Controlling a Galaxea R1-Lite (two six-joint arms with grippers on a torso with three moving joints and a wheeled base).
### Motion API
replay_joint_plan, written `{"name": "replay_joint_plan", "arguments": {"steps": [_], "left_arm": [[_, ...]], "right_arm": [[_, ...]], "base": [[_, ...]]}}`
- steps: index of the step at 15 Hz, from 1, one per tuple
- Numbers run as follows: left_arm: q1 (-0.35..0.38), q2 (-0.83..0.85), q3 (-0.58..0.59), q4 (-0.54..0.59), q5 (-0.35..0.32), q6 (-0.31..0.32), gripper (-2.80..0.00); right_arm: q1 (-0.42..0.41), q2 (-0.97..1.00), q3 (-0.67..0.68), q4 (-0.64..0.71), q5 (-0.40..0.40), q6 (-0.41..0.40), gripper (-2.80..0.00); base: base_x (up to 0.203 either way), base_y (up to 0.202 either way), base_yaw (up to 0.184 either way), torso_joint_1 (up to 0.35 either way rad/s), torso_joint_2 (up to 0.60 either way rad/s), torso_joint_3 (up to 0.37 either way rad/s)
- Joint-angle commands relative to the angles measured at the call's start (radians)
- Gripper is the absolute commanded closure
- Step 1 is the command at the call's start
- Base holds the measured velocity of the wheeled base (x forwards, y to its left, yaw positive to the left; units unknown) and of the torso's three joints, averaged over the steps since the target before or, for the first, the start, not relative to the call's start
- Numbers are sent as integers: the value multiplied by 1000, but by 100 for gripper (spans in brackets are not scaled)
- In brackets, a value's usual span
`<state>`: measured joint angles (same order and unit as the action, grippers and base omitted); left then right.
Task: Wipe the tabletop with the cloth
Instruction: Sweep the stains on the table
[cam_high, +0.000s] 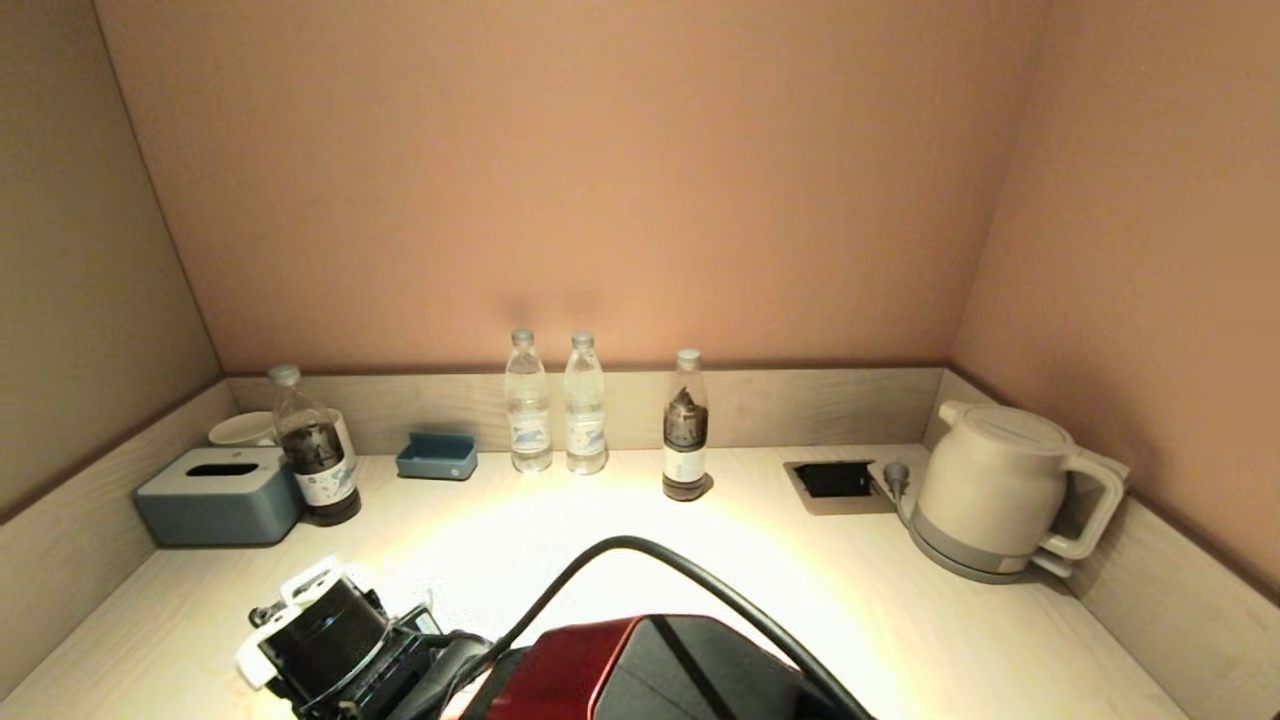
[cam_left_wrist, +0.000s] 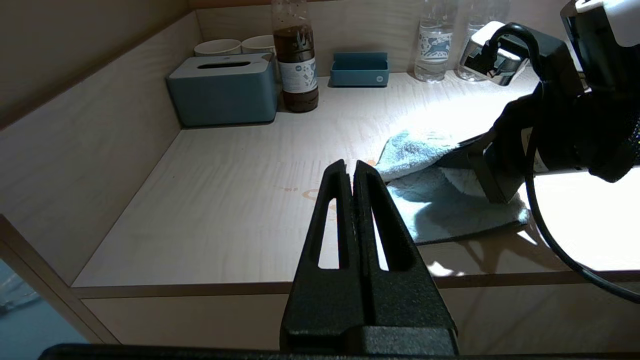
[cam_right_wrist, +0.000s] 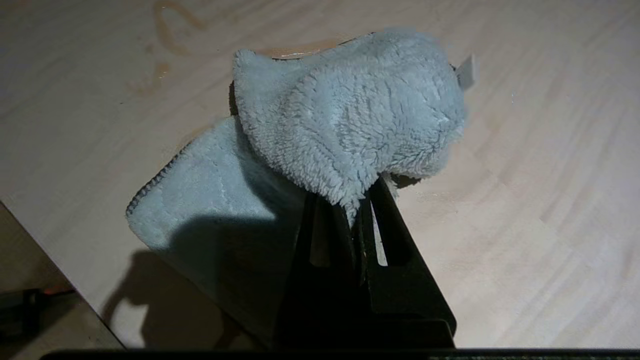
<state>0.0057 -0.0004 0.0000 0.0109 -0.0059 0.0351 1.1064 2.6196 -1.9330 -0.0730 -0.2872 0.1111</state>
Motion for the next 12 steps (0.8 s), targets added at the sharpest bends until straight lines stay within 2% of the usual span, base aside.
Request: {"name": "replay_joint_plan", "arguments": {"steps": [1, 8, 12], "left_arm": [[0, 0, 0, 0, 0, 0, 0], [0, 0, 0, 0, 0, 0, 0], [0, 0, 0, 0, 0, 0, 0]], "right_arm": [[-6, 1, 0, 1, -3, 1, 0], [-135, -18, 0, 7, -4, 2, 0], [-132, -41, 9, 10, -31, 16, 0]], "base": [[0, 0, 0, 0, 0, 0], [0, 0, 0, 0, 0, 0], [0, 0, 0, 0, 0, 0]]}}
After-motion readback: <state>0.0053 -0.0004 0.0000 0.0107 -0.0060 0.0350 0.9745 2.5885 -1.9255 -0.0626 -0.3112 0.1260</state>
